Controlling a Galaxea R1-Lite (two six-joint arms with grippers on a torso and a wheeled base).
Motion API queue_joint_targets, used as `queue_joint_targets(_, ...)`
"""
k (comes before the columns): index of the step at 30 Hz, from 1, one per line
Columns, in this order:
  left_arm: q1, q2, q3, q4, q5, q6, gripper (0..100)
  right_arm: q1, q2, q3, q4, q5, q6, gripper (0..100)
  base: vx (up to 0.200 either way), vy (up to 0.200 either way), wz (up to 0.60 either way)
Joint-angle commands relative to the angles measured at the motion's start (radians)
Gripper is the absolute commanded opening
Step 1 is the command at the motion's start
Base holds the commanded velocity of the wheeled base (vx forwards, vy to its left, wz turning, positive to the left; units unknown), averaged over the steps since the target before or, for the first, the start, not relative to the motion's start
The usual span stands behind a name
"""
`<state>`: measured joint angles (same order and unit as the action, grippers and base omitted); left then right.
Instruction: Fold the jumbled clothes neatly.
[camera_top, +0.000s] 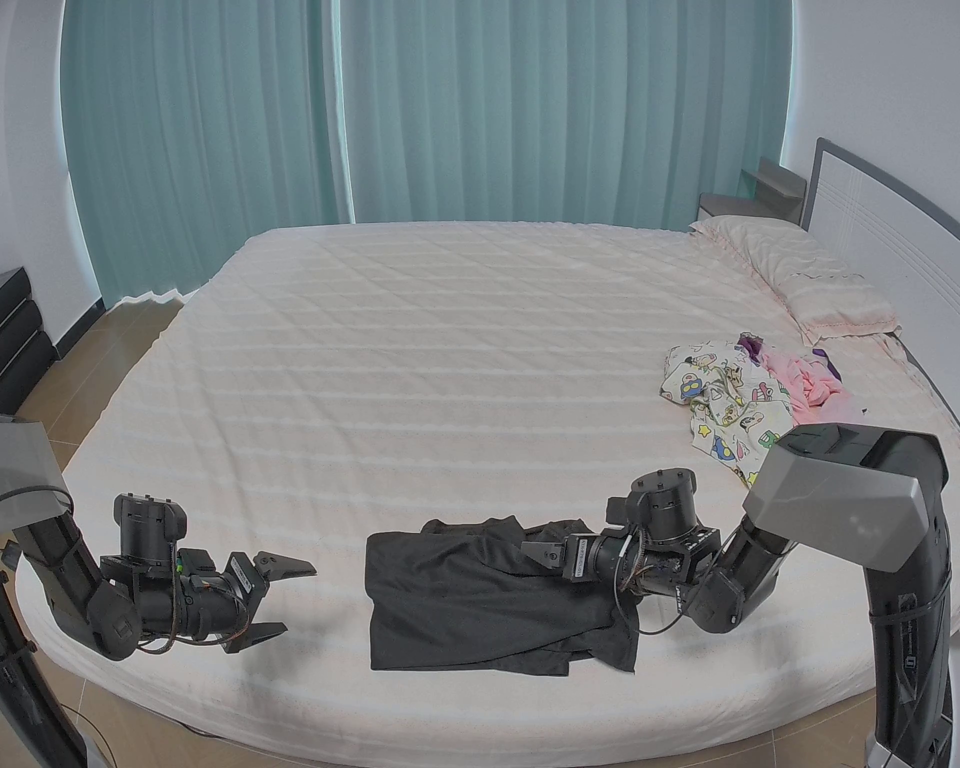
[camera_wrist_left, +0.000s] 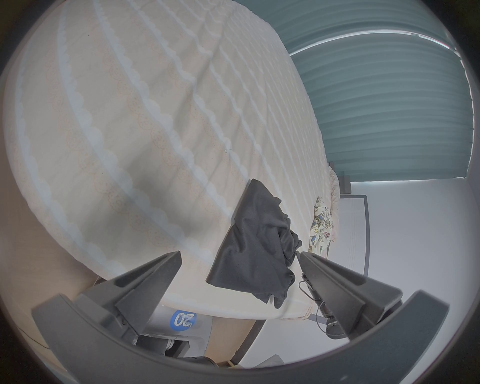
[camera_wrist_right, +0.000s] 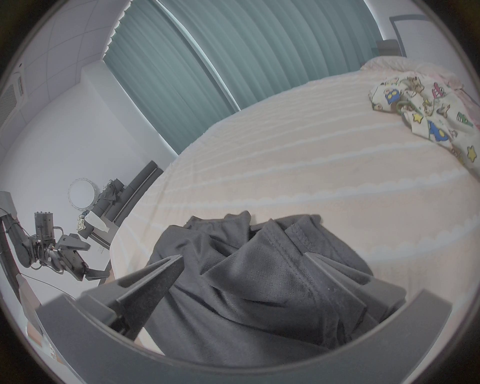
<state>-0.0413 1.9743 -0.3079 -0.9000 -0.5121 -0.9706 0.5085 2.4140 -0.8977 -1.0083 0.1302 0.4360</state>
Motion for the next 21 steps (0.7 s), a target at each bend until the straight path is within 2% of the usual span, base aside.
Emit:
queue_joint_targets(1,0.0,0.002,0.0,0.0,0.0,0.0,100,-0.001,0.065,-0.076,0.046,0.009,0.004,100,0.0,0.0,0.0)
queue_joint_targets(13,0.0,0.002,0.0,0.0,0.0,0.0,100,-0.024,0.097,-0.208,0.094,0.003,0.001,100,0.0,0.0,0.0)
queue_joint_targets(21,-0.002,0.002,0.0,0.0,0.0,0.0,100,-0.031,0.134,-0.219,0.108,0.003,-0.006,100,0.0,0.0,0.0)
